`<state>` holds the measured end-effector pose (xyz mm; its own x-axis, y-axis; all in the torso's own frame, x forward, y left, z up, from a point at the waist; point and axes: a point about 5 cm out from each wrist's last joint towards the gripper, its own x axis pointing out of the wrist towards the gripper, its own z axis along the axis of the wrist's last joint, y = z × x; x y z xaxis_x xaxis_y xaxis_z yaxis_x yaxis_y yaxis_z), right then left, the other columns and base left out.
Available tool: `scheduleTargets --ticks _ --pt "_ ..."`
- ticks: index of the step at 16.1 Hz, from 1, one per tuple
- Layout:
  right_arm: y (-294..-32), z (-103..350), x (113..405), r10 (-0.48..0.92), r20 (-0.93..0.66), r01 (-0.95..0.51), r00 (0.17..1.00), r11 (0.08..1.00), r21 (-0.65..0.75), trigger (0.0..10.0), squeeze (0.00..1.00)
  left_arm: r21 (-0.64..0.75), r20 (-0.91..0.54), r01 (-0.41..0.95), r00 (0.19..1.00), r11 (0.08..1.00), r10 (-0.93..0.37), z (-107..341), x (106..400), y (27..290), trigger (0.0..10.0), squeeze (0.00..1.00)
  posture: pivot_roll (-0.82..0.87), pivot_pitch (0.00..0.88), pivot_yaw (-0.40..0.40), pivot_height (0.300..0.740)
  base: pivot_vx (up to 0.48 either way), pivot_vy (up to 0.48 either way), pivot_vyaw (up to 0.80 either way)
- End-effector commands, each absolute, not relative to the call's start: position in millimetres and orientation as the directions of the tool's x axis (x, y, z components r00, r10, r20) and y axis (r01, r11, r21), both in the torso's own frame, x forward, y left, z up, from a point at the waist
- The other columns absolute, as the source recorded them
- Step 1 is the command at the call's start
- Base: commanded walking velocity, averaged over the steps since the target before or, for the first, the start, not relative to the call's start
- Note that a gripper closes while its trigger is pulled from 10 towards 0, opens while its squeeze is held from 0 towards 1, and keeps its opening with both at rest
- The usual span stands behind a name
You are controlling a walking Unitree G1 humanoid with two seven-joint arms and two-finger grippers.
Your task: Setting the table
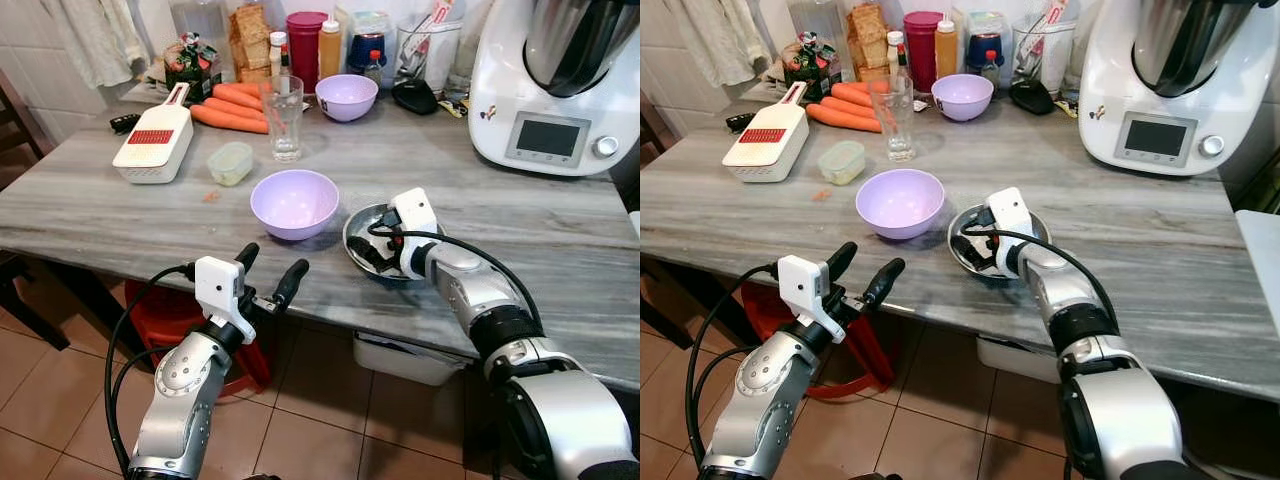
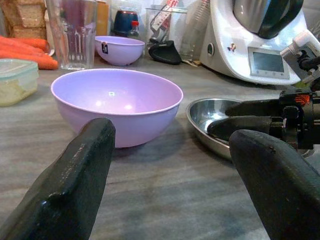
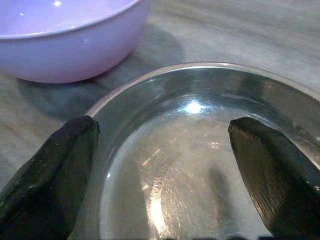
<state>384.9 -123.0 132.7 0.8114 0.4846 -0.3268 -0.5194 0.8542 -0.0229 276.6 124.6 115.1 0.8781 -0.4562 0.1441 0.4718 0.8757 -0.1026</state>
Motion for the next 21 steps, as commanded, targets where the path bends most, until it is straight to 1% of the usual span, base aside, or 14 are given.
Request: scheduleTargets --ticks 1,9,15,18,21 --pt "-118.2 138.0 387.4 0.504 -0.314 -0.529 0.805 0.848 0.004 10.0 0.0 -0.089 0.146 0.477 0.875 0.874 -0.462 117.3 274.6 124.8 10.0 0.0 -0.01 0.078 0.036 0.74 0.0 0.0 0.0" --pt "-100.3 141.5 387.8 0.55 -0.298 -0.561 0.78 0.826 0.056 10.0 0.0 -0.097 0.153 0.489 0.868 0.867 -0.473 117.9 273.5 123.9 10.0 0.0 -0.01 0.075 0.025 0.74 0.0 0.0 0.0" --pt "-93.1 141.8 387.1 0.572 -0.285 -0.577 0.769 0.813 0.078 10.0 0.0 -0.099 0.154 0.486 0.87 0.868 -0.469 117.8 274.2 123.2 10.0 0.0 -0.01 0.073 0.021 0.74 0.0 0.0 0.0" --pt "-102.3 150.9 391.4 0.522 -0.233 -0.535 0.82 0.845 0.01 10.0 0.0 -0.097 0.156 0.485 0.87 0.869 -0.468 118.8 274.5 125.0 10.0 0.0 0.0 0.07 0.022 0.74 0.0 0.0 0.0" --pt "-125.3 162.1 394.4 0.451 -0.155 -0.462 0.879 0.886 -0.043 10.0 0.0 -0.079 0.15 0.474 0.876 0.877 -0.459 117.9 273.8 133.6 10.0 0.0 -0.01 0.071 0.024 0.74 0.0 0.0 0.0"
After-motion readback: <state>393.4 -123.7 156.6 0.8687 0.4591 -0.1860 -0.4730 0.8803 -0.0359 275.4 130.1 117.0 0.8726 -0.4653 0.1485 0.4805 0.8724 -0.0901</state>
